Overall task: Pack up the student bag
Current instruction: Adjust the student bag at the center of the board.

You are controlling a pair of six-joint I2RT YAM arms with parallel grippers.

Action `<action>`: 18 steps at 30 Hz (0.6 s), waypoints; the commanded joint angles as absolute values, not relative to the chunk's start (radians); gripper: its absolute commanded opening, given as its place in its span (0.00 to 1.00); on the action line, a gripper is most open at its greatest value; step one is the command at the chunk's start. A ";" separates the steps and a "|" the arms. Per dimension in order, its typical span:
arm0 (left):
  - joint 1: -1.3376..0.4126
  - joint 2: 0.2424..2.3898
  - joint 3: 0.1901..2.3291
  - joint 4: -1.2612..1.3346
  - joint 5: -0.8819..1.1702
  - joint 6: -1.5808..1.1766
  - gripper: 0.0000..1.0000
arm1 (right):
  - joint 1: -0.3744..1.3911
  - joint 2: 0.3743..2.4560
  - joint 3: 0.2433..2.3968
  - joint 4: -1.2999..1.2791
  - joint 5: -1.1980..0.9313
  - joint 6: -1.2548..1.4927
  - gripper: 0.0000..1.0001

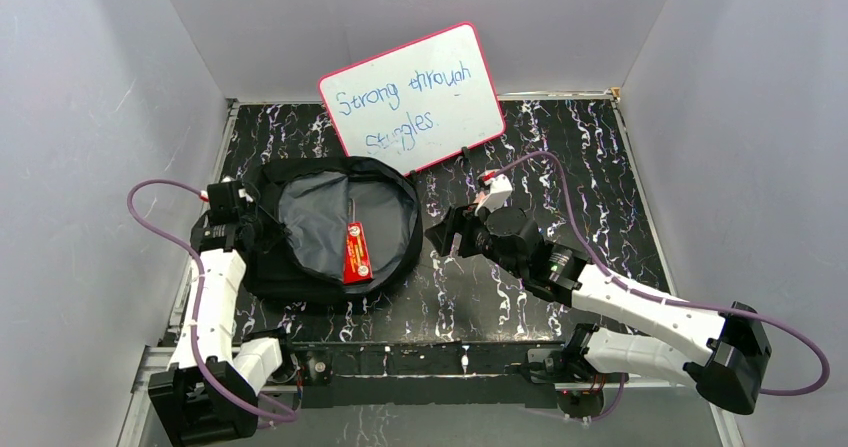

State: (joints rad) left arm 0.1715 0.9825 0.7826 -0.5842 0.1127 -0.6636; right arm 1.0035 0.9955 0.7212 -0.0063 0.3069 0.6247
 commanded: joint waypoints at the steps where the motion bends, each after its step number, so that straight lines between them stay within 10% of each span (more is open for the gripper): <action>1: 0.178 0.933 0.889 -0.587 0.130 -0.608 0.00 | 1.002 0.968 0.720 0.002 0.323 0.639 0.80; 9: 0.084 1.000 1.070 -0.541 0.296 -0.592 0.00 | 1.001 0.900 0.739 -0.115 0.423 0.646 0.80; 18: -0.445 1.135 1.065 -0.381 0.130 -0.701 0.00 | 1.001 0.837 0.736 -0.190 0.519 0.645 0.81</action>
